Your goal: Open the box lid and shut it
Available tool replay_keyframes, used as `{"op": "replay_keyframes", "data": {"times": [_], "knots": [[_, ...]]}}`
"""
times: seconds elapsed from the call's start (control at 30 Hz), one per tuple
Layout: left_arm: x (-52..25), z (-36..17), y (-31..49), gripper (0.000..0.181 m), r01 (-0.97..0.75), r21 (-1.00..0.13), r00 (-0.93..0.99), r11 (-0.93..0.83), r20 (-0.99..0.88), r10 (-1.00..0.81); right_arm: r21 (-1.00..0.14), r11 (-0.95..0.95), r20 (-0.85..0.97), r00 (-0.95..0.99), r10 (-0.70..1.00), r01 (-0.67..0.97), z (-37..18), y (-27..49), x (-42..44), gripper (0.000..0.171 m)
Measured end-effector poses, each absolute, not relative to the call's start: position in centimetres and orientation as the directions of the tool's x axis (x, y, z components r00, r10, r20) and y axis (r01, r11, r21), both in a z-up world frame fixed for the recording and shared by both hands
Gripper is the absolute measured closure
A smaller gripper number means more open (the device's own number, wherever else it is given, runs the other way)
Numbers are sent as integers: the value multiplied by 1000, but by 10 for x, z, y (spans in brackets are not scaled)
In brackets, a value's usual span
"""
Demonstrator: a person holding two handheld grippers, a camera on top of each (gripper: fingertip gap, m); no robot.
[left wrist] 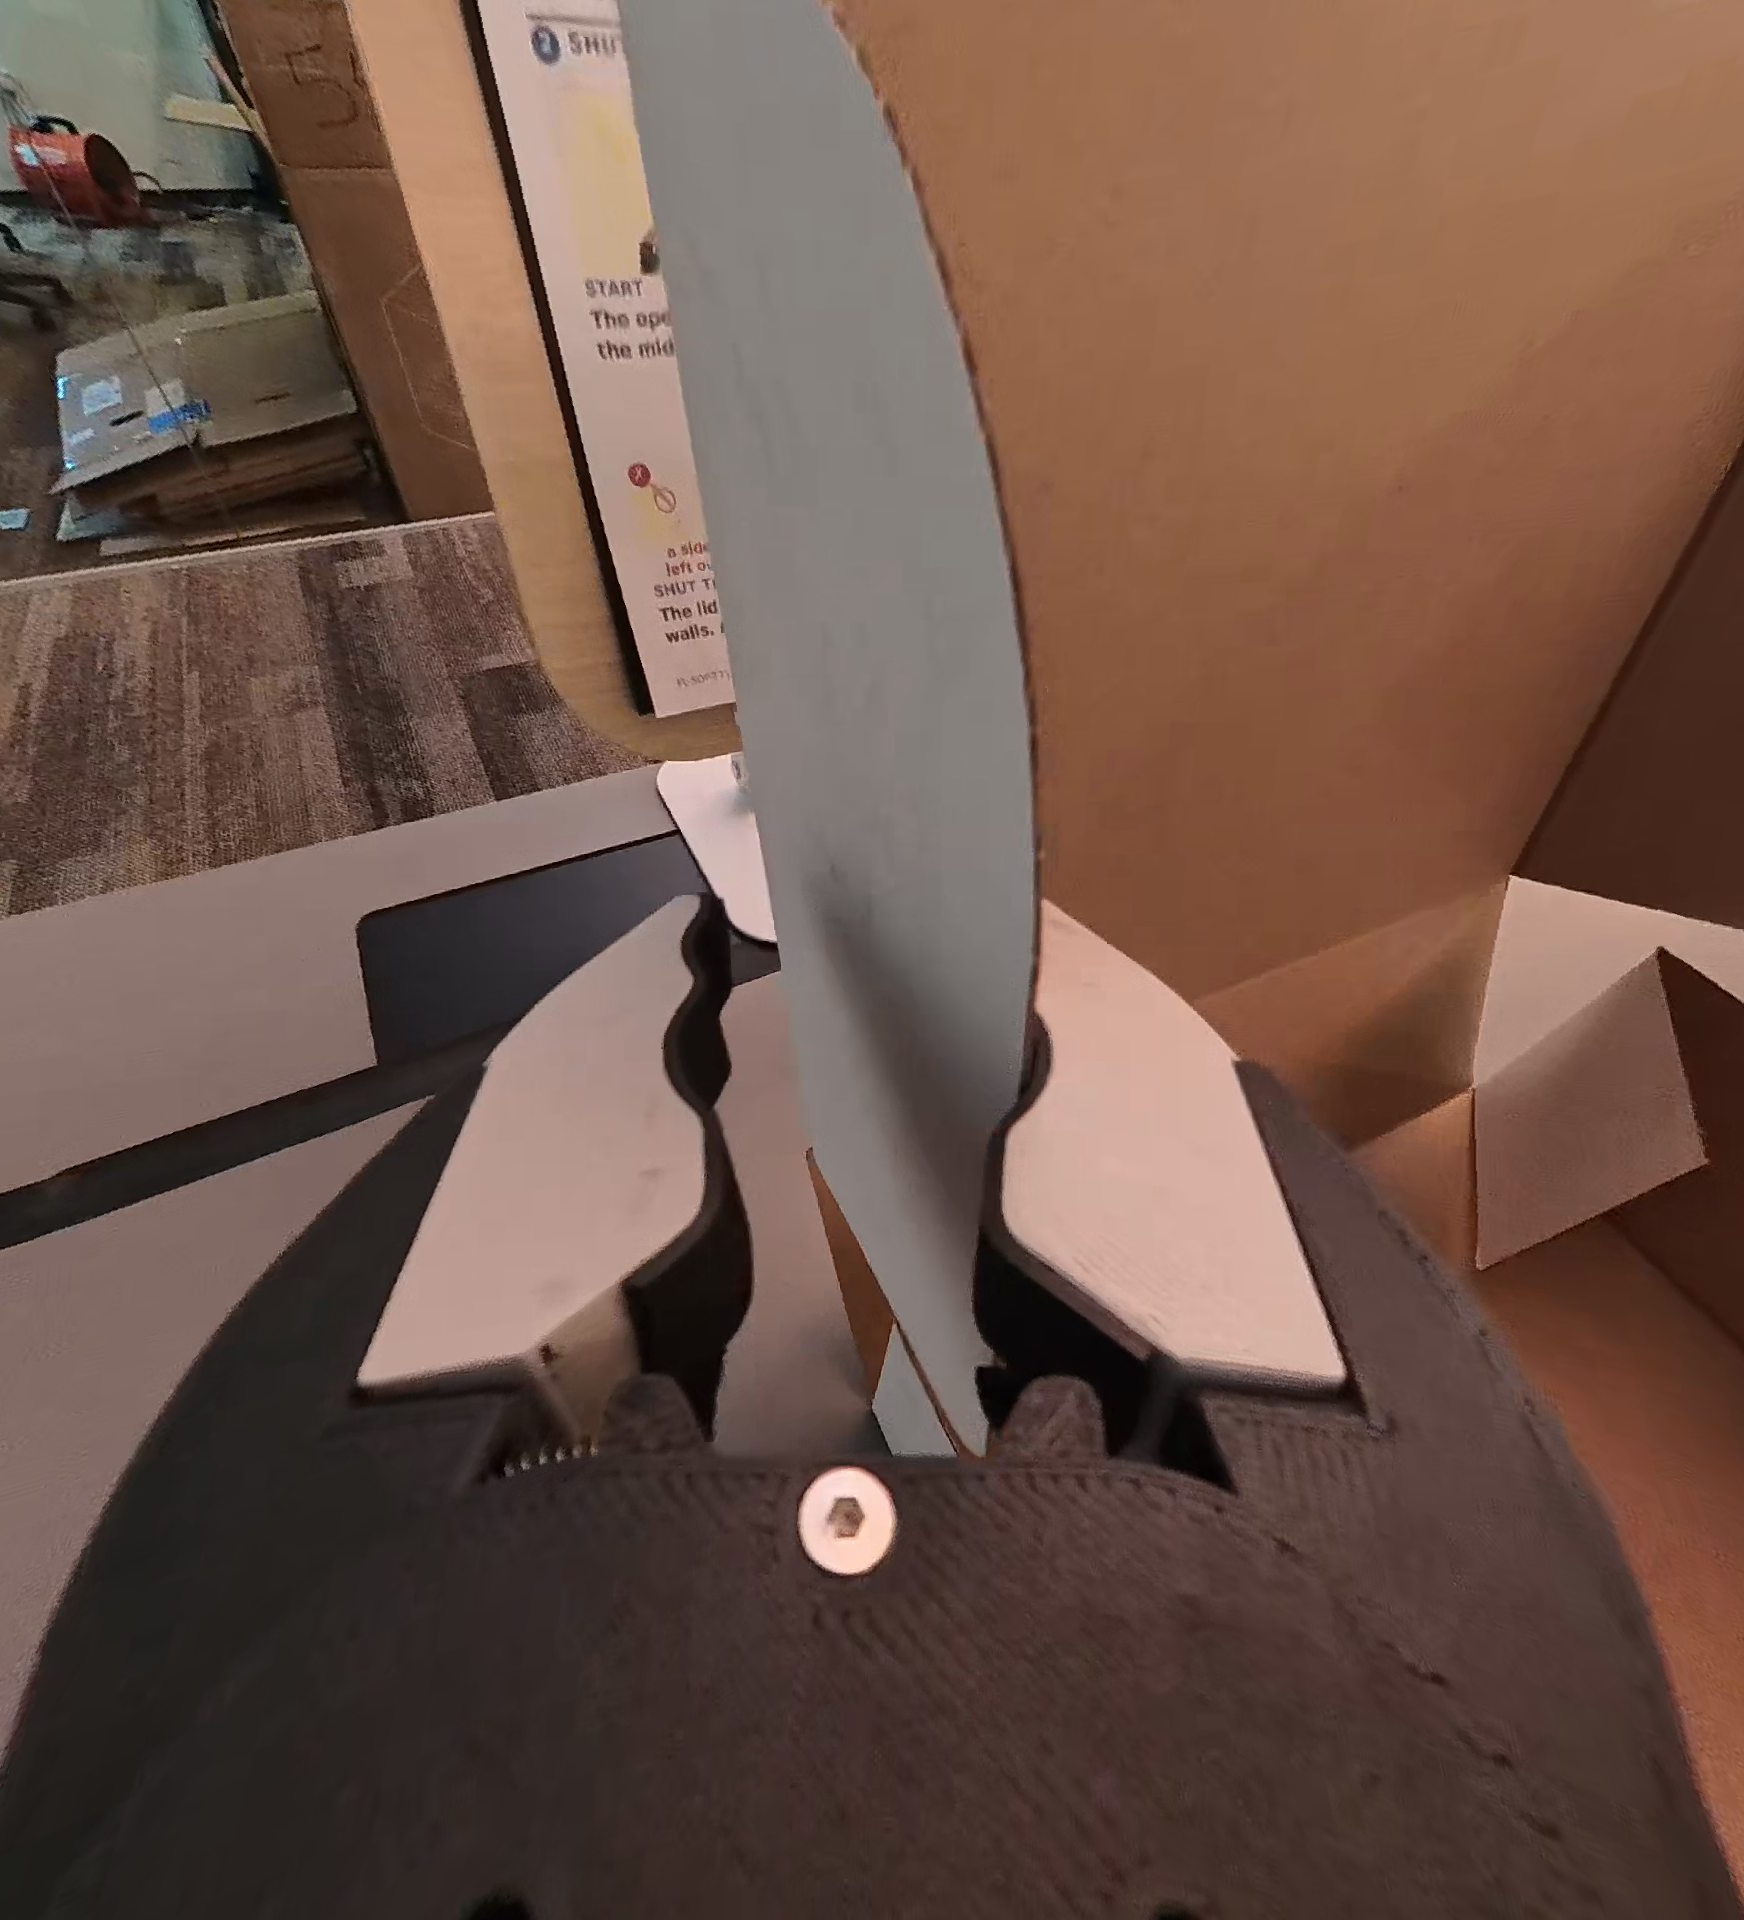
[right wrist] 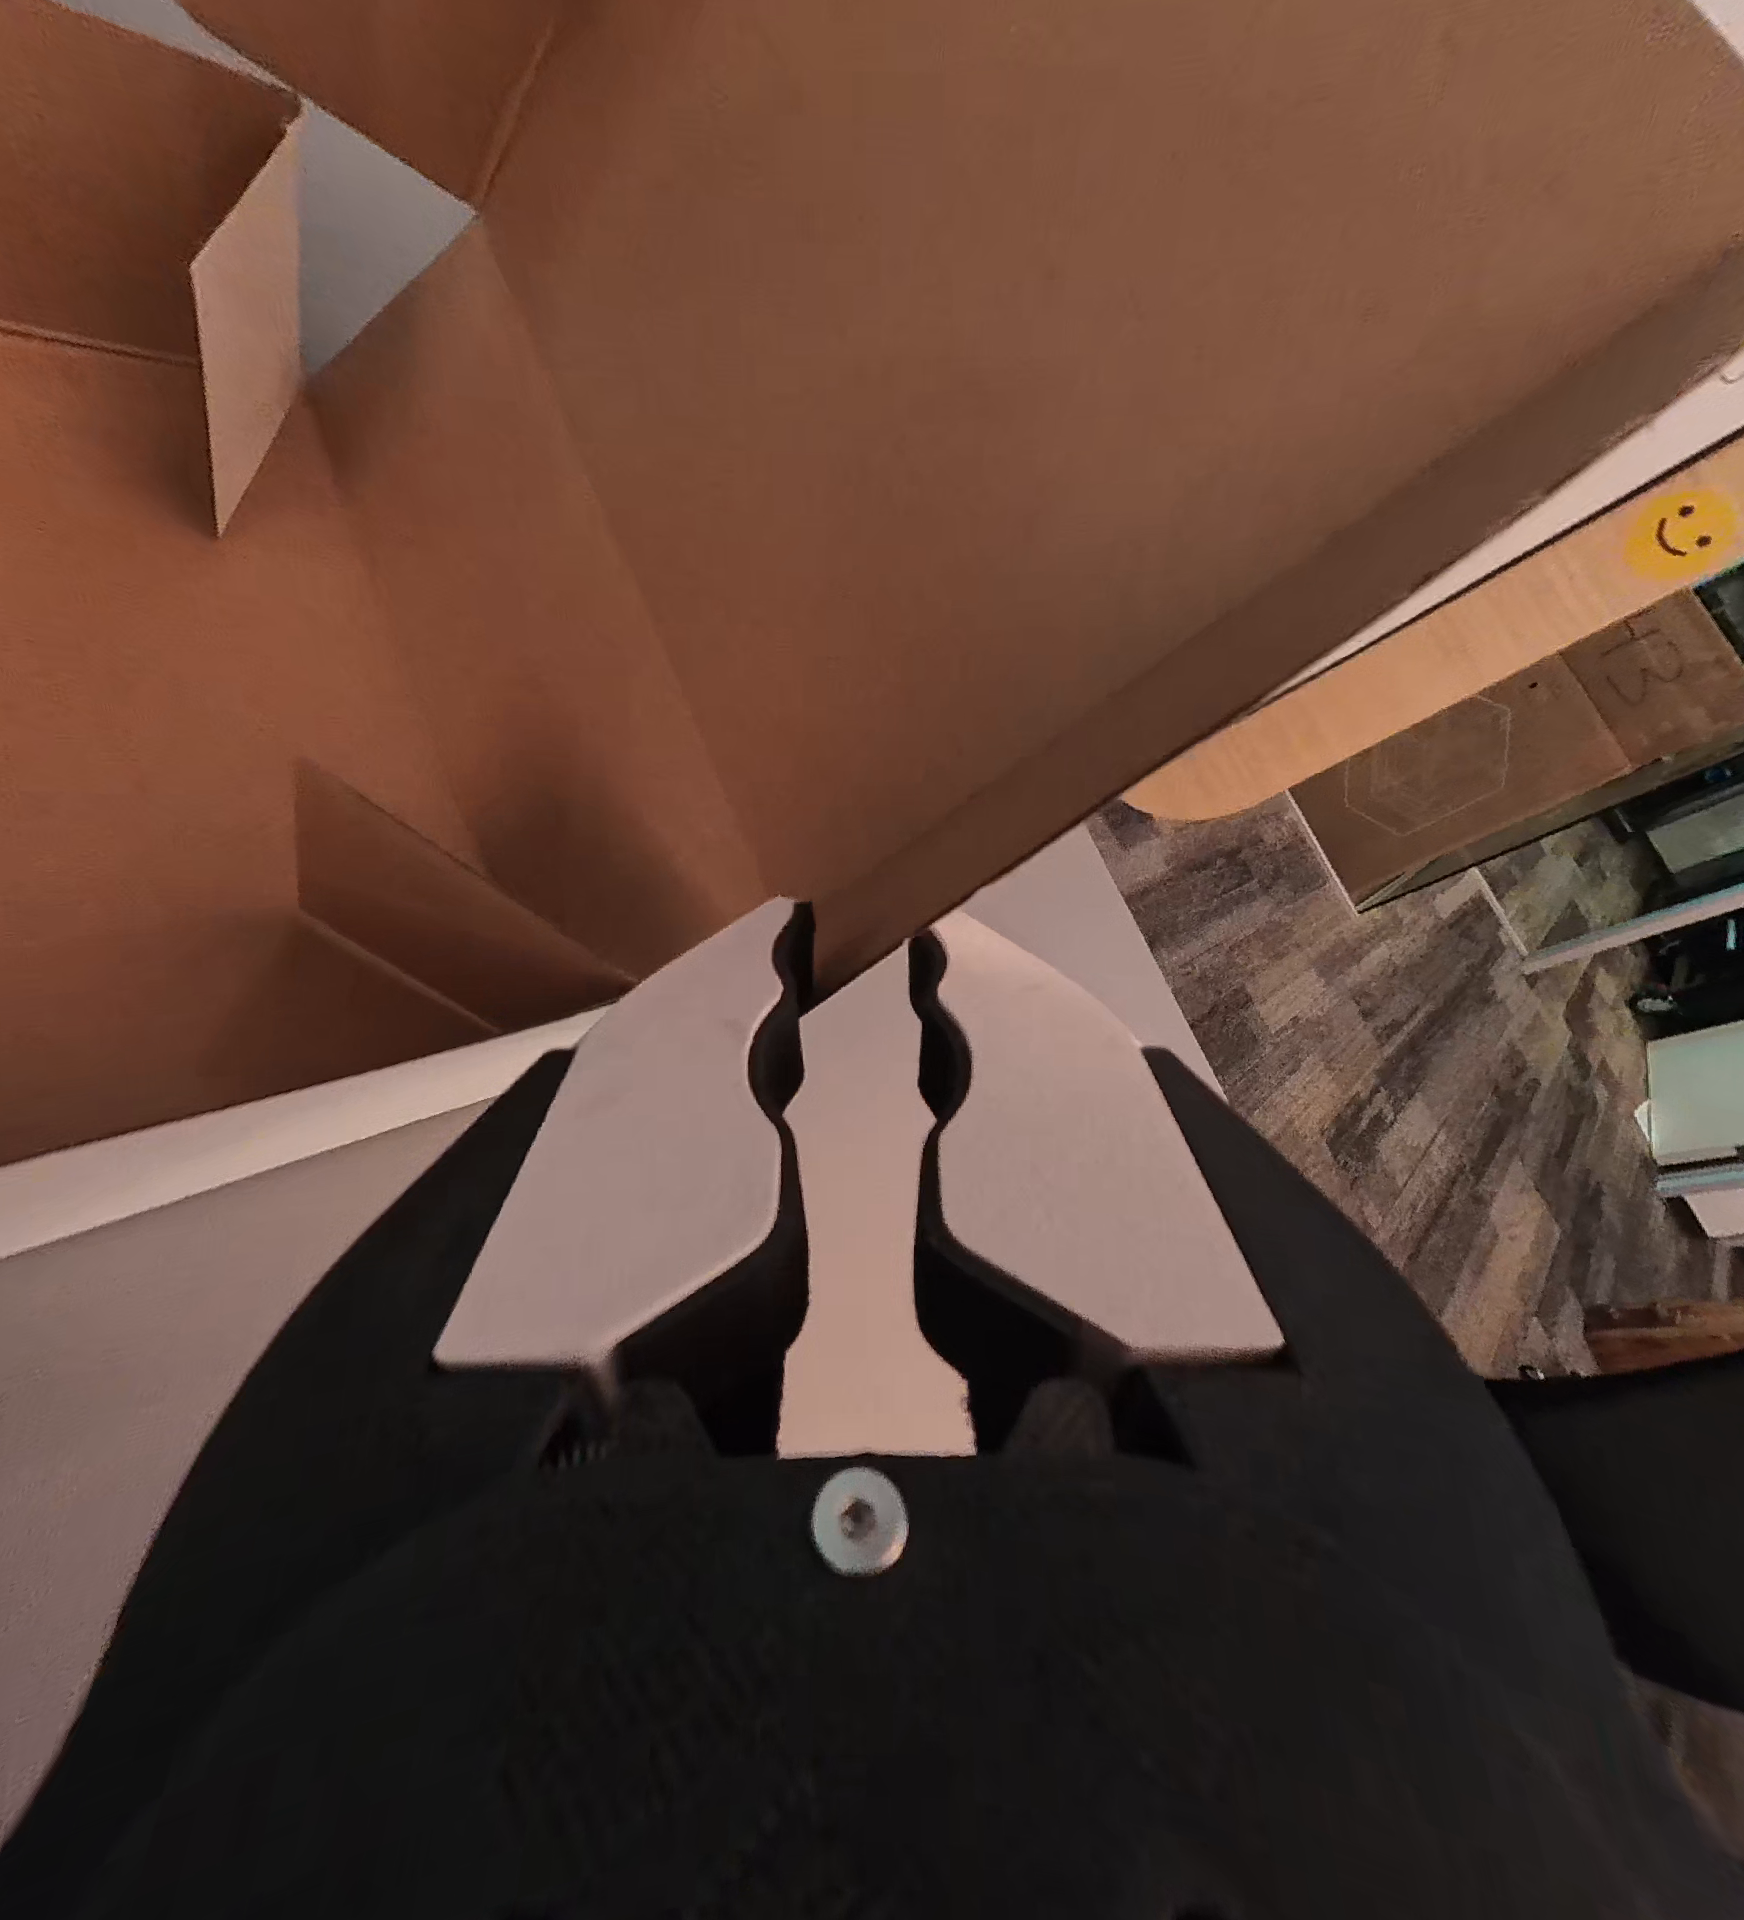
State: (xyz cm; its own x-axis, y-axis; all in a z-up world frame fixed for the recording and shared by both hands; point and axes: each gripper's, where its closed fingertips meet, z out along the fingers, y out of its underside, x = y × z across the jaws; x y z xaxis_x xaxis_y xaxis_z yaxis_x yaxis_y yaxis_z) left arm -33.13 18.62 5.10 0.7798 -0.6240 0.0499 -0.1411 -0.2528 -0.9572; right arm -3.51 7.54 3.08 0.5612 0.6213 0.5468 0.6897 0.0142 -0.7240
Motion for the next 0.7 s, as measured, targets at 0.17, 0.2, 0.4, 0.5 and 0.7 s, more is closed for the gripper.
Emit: {"op": "replay_keyframes", "data": {"times": [0.17,0.2,0.4,0.5,0.7], "knots": [[-334,56,181,164,-155,-957,790,-246,29,-612,-717,-8,520,544,659,697,24,70,-32,152],[-337,56,182,170,-172,-954,804,-247,9,-595,-719,-27,509,552,660,695,23,70,-30,152],[-347,61,182,180,-192,-954,842,-229,-41,-539,-721,-132,443,599,667,681,19,67,-26,149],[-348,59,184,180,-190,-953,843,-235,-36,-536,-697,-120,487,589,644,707,31,57,-23,146],[-349,60,183,180,-179,-954,842,-241,-22,-539,-772,53,503,558,661,633,80,20,-78,145]]}}
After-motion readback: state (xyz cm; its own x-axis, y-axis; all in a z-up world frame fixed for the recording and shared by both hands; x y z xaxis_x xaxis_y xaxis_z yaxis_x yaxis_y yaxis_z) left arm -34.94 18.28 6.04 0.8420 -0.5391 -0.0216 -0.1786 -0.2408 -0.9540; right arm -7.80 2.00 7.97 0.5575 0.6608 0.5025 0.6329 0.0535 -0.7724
